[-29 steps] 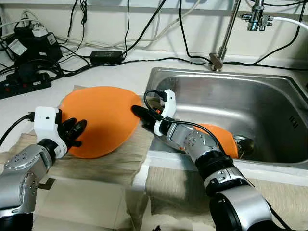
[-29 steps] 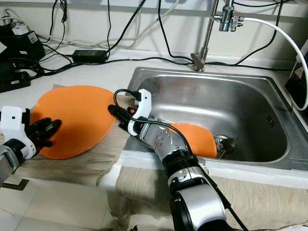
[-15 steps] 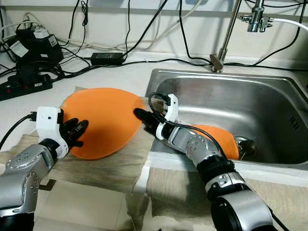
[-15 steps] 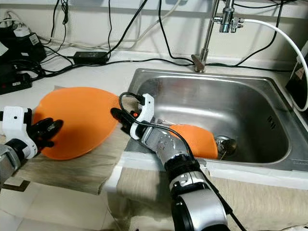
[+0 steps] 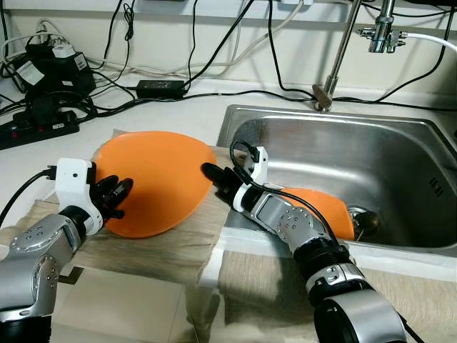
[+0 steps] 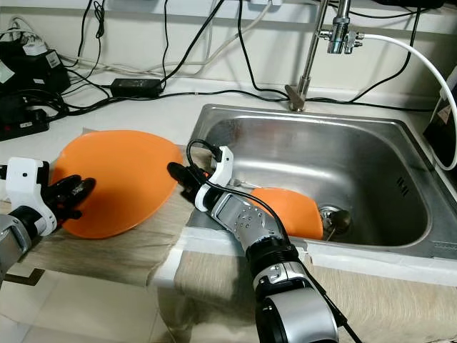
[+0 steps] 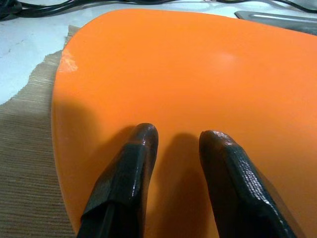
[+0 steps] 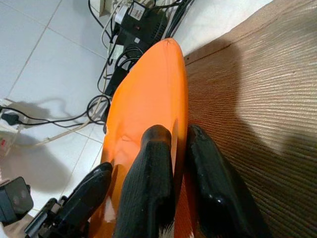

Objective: Kitchen organization

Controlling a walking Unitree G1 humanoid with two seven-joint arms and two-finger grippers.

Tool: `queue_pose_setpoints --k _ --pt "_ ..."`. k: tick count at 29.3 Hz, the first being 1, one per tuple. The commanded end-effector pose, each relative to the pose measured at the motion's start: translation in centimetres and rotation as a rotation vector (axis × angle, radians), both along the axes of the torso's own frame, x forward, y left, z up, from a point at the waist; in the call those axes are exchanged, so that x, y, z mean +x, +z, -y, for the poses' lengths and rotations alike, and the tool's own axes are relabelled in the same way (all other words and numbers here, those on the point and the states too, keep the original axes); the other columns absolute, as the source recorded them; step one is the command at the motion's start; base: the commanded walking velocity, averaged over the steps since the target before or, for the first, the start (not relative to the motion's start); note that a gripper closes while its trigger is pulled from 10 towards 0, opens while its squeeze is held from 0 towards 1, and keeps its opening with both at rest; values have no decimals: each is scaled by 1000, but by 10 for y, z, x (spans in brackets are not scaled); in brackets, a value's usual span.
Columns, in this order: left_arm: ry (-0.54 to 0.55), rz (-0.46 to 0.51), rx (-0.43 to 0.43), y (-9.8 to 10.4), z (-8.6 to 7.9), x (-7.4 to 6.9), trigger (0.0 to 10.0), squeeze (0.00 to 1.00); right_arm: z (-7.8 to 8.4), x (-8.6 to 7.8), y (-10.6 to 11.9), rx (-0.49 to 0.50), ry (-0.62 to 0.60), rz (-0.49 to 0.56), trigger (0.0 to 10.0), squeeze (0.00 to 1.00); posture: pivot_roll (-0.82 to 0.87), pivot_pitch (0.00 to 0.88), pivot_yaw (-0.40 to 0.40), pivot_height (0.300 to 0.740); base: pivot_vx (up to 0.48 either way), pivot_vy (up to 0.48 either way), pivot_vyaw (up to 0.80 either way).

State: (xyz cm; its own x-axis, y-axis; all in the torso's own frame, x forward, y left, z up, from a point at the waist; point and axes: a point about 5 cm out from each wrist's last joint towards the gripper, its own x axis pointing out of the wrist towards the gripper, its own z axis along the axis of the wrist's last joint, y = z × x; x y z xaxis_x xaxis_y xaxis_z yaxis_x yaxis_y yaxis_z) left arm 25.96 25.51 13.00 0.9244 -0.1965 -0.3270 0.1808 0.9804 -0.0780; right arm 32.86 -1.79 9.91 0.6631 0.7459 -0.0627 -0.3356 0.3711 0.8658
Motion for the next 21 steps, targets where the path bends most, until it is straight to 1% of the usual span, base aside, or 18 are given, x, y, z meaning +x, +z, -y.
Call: queue_pose_setpoints --k 1,13,14,21 --pt "35 -217 -32 -44 -1 -15 10000 0 -83 -12 47 -100 224 184 0 0 214 0 -77 740 0 0 0" --pt "35 -217 -32 -44 -1 -15 10000 0 -83 -12 47 -100 224 184 0 0 214 0 -77 740 0 0 0" --pt "34 -218 -32 -44 -1 -15 10000 0 -83 -12 46 -97 220 179 0 0 214 0 0 740 0 0 0" --pt "34 -218 -32 -44 -1 -15 10000 0 -83 -12 46 -97 220 179 0 0 214 0 0 740 0 0 0"
